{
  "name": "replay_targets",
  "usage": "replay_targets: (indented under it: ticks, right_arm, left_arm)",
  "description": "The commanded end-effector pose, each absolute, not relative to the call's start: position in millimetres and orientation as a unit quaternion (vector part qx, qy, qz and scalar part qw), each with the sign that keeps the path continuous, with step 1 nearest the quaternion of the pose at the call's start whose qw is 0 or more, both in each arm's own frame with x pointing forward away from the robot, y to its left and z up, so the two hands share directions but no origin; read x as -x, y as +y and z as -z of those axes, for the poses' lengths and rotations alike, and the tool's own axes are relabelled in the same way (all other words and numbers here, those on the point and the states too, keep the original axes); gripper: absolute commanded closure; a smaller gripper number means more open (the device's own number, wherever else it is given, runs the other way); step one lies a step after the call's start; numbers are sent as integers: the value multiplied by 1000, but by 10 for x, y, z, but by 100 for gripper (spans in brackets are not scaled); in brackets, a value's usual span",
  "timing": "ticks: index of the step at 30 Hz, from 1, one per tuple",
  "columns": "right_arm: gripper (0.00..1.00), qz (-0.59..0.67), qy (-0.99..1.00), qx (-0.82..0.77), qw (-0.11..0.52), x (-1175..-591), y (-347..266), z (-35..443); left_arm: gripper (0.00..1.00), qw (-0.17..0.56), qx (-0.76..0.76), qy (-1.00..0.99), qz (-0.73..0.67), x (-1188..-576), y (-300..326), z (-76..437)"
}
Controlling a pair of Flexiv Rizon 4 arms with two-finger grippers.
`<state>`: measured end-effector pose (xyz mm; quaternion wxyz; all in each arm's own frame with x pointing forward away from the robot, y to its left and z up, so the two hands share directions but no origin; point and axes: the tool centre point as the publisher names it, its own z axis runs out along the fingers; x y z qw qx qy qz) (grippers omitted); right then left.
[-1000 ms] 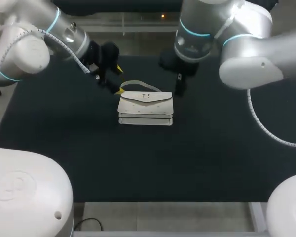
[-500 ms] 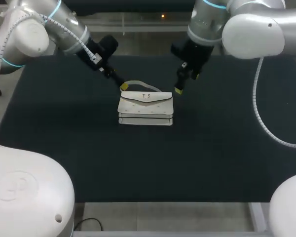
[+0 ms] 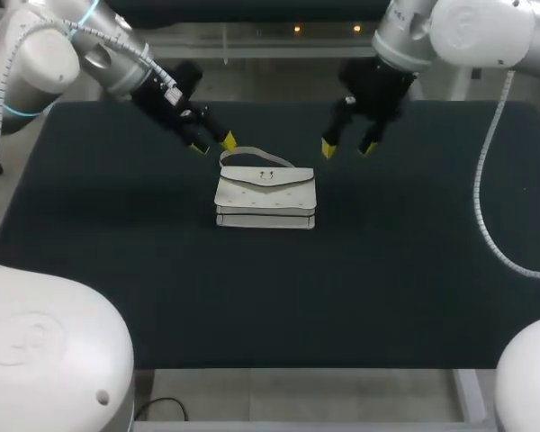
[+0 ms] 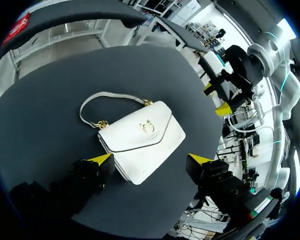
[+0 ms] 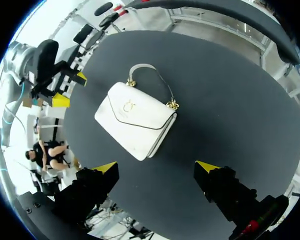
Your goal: Pick up the bag, open it, inspect its contents, close it, and place it on the opposite side
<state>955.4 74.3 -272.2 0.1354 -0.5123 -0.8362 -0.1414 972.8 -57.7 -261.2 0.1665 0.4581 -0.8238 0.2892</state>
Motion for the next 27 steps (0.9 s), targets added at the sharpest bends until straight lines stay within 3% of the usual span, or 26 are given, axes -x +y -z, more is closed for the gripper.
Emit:
replay_targets:
  ticks: [1, 16, 27]
  right_arm:
    - [0, 300, -626, 654, 301, -9515, 607, 2808]
    - [0, 335, -553, 701, 300, -9501, 754, 2946]
    - [0, 342, -543, 709, 292, -9531, 776, 3021]
  left_arm:
    - [0, 252, -700, -579, -333, -9623, -528, 2678]
    - [0, 327, -757, -460, -329, -9692, -539, 2883]
    - [0, 319, -762, -466, -317, -9710, -551, 2918]
